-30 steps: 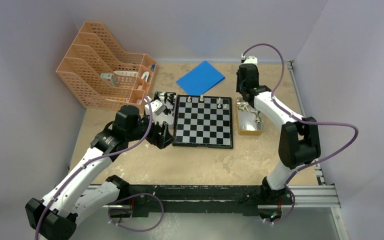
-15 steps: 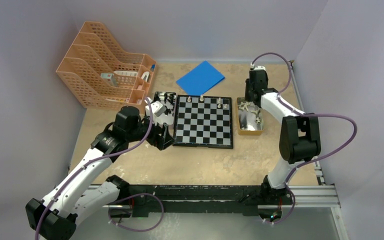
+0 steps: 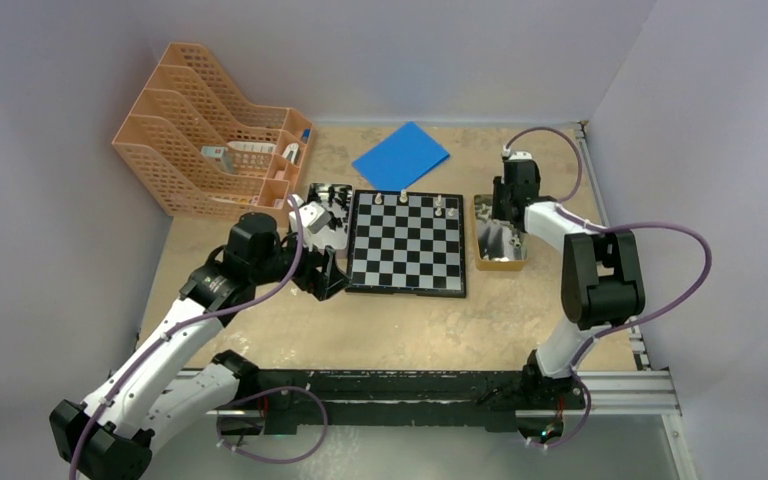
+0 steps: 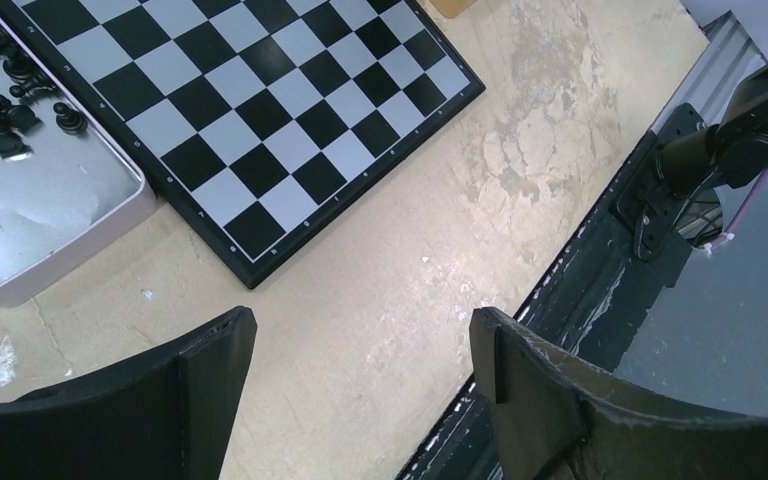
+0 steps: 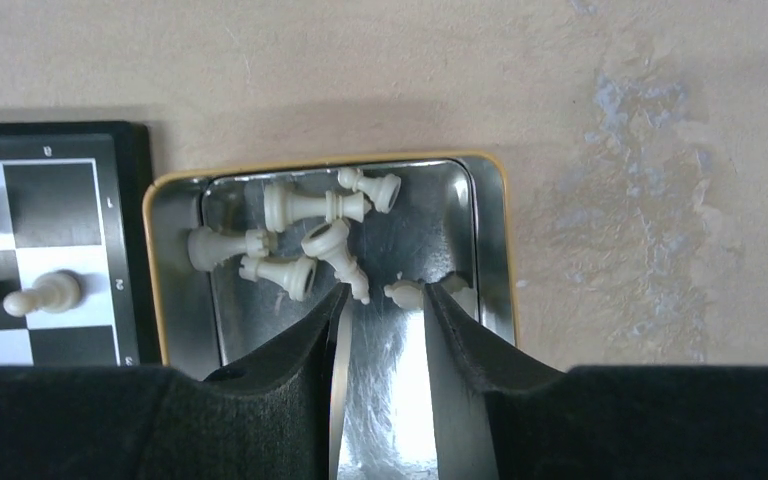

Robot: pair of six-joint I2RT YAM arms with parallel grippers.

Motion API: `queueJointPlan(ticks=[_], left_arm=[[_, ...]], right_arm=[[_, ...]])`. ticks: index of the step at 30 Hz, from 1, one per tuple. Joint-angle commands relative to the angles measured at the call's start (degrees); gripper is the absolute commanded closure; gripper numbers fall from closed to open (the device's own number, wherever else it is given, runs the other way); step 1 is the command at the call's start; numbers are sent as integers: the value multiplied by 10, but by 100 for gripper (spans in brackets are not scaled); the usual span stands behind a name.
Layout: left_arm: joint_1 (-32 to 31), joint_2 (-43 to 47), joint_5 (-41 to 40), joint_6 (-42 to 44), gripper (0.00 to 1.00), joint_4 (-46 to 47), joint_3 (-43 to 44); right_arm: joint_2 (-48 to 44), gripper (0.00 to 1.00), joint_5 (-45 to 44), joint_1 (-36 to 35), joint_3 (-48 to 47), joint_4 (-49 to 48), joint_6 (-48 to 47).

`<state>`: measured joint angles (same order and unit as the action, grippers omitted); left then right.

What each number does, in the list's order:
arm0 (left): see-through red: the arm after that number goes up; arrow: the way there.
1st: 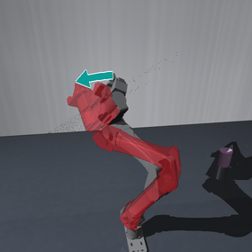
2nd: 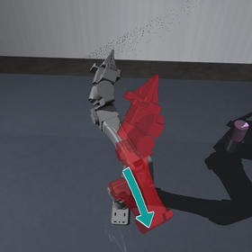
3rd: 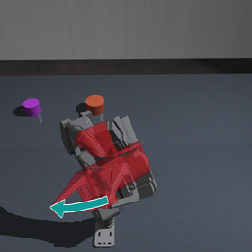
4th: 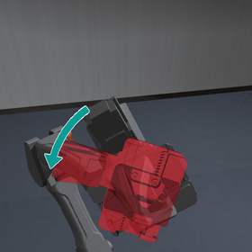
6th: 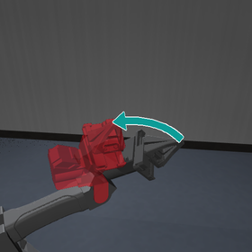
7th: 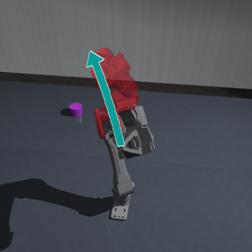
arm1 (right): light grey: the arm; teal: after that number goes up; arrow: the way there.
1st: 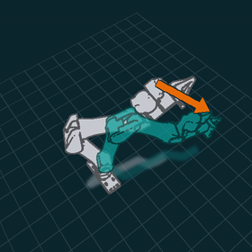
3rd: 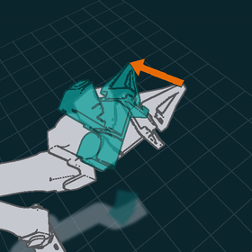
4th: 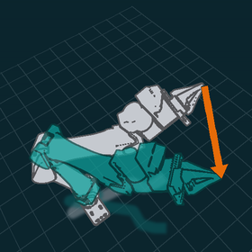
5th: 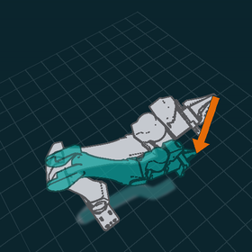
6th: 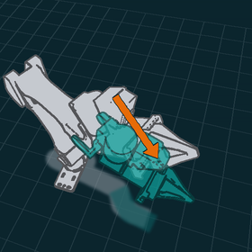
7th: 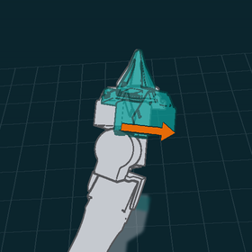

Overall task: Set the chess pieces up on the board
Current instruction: Pick up the chess piece from the storage box.

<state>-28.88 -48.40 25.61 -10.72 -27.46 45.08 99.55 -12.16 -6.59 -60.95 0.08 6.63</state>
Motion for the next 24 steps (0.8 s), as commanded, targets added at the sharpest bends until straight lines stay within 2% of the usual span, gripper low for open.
queueJointPlan(ticks=[1,5,13,16,24], left_arm=[[2,12,19,6,21,21,-4],[2,22,16,4,21,20,-10],[2,34,9,4,21,21,-10],[3,38,5,4,21,19,-8],[2,52,-13,2,21,17,-10]], right_arm=[[-47,65,8,1,30,-78,-32],[-37,68,56,1,26,-82,-38],[-7,66,50,1,13,-64,-59],[10,66,74,1,-2,-50,-55],[20,67,41,1,3,-56,-60]])
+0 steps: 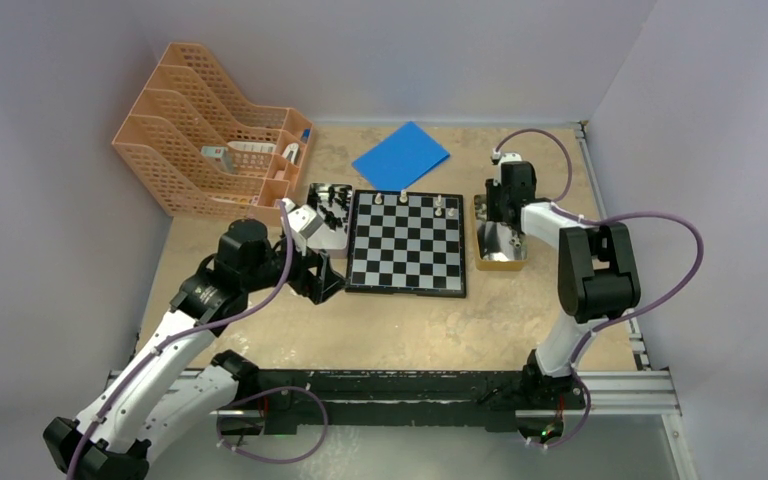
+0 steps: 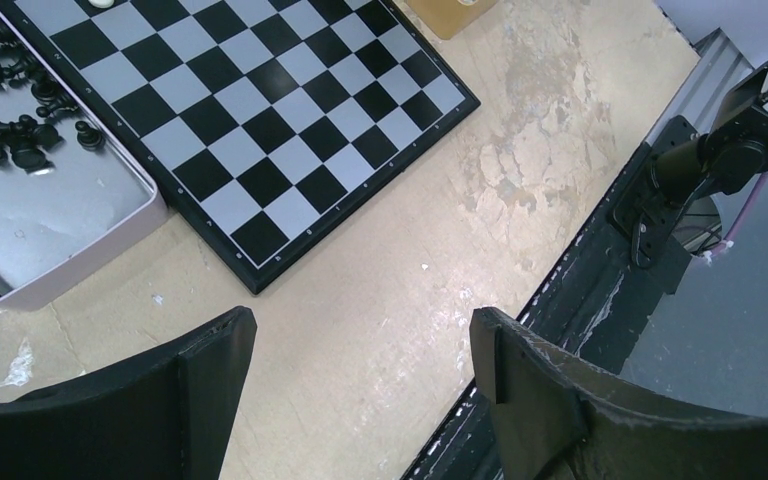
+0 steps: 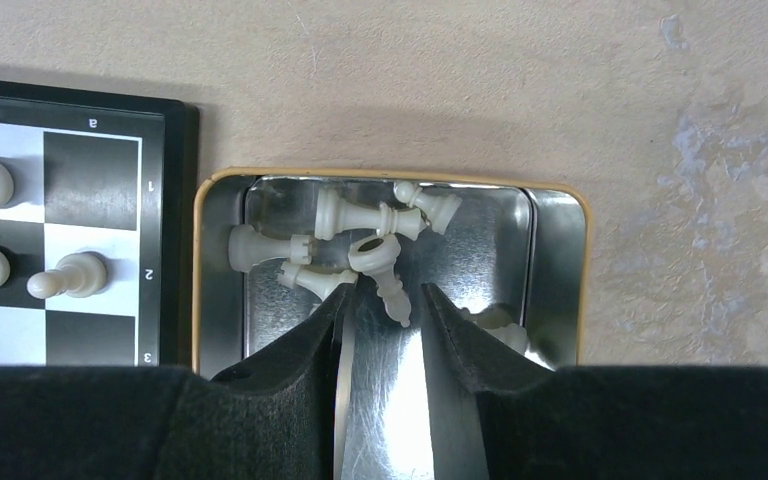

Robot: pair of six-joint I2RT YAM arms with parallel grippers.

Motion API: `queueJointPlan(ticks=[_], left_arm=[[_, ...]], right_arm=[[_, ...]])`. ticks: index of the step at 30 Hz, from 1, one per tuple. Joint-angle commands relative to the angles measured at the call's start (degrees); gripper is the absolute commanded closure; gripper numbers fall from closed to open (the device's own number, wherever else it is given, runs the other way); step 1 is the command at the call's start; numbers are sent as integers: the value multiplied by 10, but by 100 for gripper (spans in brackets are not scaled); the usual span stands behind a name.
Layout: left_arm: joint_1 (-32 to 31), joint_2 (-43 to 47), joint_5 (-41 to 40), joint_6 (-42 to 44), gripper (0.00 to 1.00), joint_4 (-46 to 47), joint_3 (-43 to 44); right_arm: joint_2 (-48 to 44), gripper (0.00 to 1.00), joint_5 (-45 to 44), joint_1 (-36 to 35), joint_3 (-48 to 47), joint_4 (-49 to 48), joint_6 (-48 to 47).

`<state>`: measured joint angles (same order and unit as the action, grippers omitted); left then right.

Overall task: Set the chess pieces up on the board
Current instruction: Pick up the chess piece from the storage box.

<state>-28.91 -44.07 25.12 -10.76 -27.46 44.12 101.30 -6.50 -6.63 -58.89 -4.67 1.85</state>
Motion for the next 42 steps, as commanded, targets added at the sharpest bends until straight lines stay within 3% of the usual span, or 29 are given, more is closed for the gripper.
queueJointPlan(ticks=[1,18,26,35,42], left_arm=[[3,10,-9,2,21,18,0],[3,21,-4,0,21,17,-1],[3,18,18,2,22,24,-3],[3,20,-82,0,22,16,11],[3,27,-15,59,22,59,13]], right_arm=[[8,67,-21,1,-21,-7,-12],[42,69,-4,1,-33,7,-15],[18,84,-23,1,-54,18,-13],[-29,89,-28,0,-81,78,18],[-60,89,-9,0,-105,135,39]])
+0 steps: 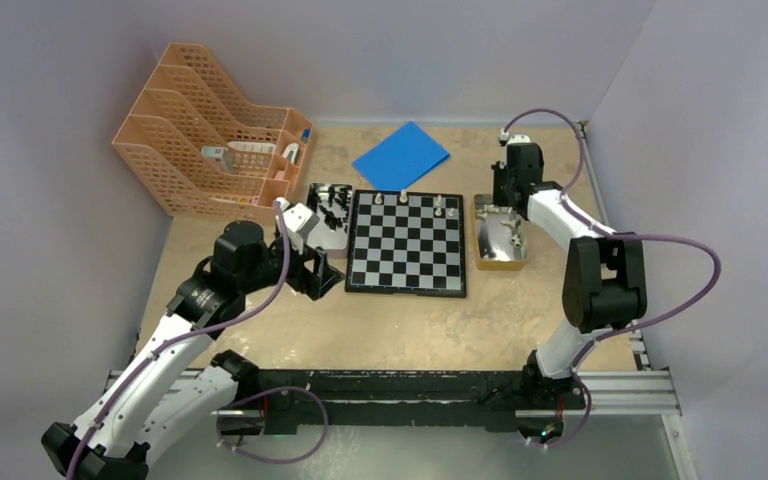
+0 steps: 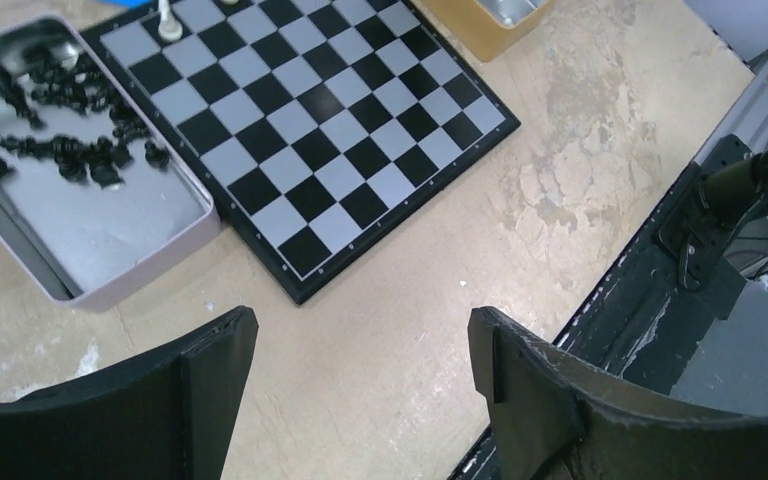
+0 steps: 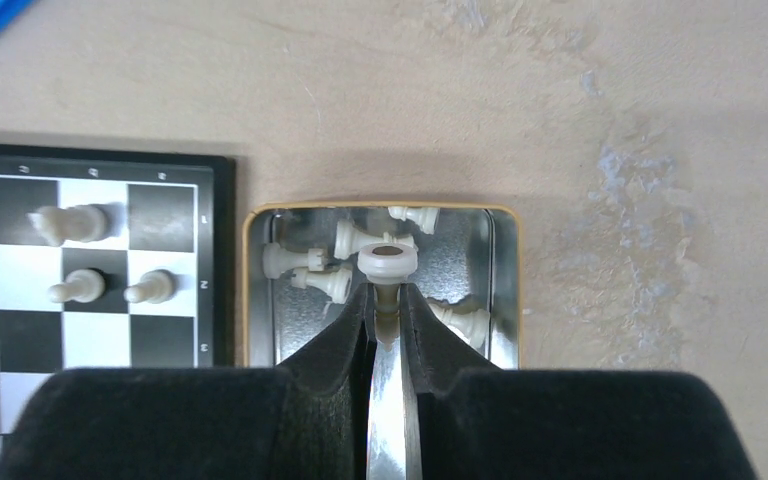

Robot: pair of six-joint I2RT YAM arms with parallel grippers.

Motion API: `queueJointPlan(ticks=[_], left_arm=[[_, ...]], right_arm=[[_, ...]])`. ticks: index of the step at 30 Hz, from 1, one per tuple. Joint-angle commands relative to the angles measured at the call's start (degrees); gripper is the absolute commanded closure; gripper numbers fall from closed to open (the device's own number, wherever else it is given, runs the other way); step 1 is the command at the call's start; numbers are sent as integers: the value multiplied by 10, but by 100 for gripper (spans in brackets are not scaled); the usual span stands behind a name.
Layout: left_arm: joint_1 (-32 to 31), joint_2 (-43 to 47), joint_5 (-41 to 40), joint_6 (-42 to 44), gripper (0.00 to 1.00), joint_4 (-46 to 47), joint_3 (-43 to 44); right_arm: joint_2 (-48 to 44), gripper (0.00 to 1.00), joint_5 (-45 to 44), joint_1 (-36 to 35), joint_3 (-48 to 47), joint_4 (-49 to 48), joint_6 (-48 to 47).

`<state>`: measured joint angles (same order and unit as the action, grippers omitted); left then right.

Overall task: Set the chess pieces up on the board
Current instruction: Pick up the chess piece from the storage box.

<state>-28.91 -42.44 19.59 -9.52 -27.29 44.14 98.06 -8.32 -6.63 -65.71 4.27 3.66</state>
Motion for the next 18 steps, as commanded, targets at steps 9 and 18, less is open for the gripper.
queueJointPlan(ticks=[9,18], left_arm=[[3,3,303,218,25,250,-49],[2,-137,353,499,26,158,17]], right_arm=[[-87,88,132,-47,-43,54,38],[-120,88,291,-161,-20,-13,90]])
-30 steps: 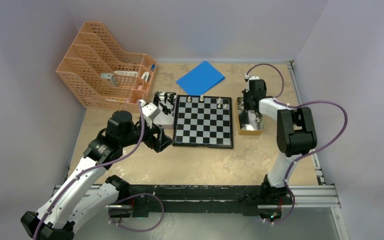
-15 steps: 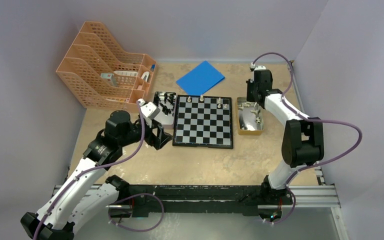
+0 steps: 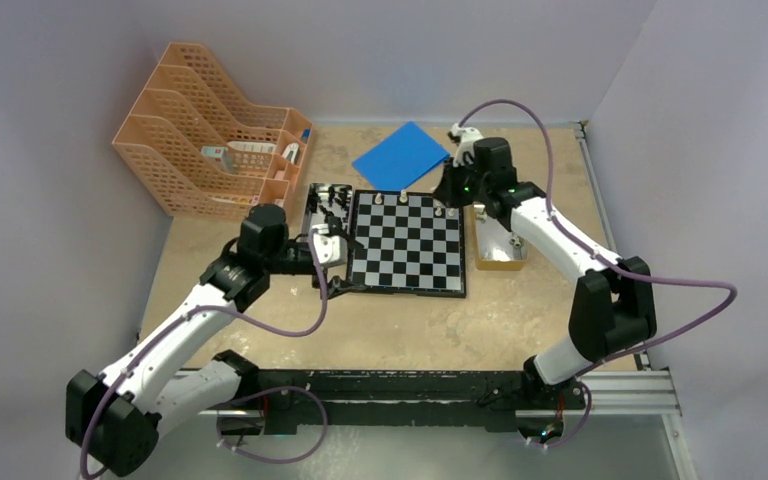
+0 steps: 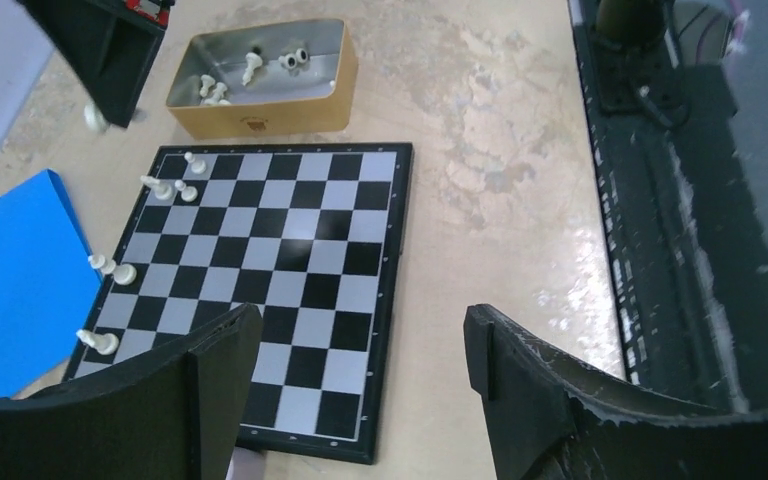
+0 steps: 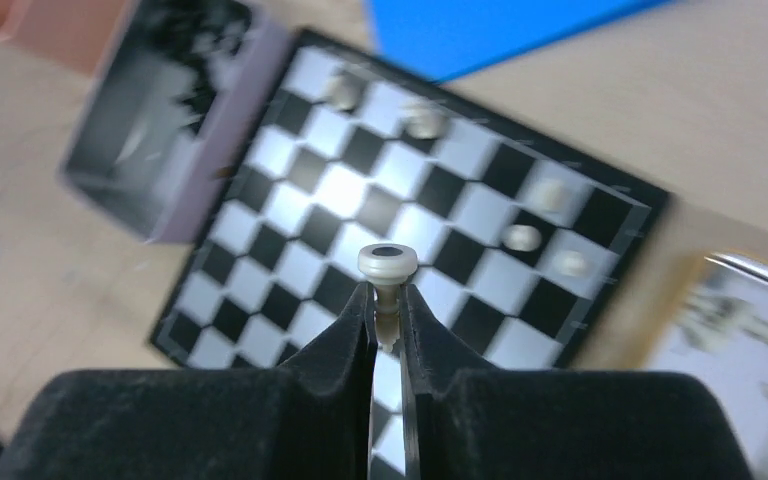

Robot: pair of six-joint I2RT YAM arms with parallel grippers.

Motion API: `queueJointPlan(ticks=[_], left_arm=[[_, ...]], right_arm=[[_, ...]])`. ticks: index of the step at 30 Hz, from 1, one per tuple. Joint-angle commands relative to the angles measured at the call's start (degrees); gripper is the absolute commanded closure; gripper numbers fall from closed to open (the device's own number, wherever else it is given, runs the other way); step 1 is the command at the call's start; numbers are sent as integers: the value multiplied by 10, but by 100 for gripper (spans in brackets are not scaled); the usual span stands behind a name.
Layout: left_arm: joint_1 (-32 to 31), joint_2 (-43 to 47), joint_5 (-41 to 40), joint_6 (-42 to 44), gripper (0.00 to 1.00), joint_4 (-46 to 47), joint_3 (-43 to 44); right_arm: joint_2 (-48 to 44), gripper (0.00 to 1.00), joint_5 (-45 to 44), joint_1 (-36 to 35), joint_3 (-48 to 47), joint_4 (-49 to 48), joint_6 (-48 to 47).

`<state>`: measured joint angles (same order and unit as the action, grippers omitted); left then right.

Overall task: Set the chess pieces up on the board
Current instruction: Pick up the chess piece from the storage box, then place the chess piece on the chessboard.

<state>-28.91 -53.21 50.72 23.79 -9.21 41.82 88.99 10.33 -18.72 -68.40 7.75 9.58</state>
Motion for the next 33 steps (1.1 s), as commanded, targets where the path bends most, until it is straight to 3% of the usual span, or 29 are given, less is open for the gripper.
queueJointPlan(ticks=[1,6,12,33], left_arm=[[2,-29,39,182,26,-13,40],[2,-27,26,303,26,38,23],[2,-36,48,414,25,31,24],[-3,-84,32,476,38,21,38]], right_arm=[[-33,87,121,-52,10,-53,31],[-55,86,197,-102,36,-75,34],[-67,85,285,-138,46,-67,28],[-86,85,405,-168,86,-137,51]])
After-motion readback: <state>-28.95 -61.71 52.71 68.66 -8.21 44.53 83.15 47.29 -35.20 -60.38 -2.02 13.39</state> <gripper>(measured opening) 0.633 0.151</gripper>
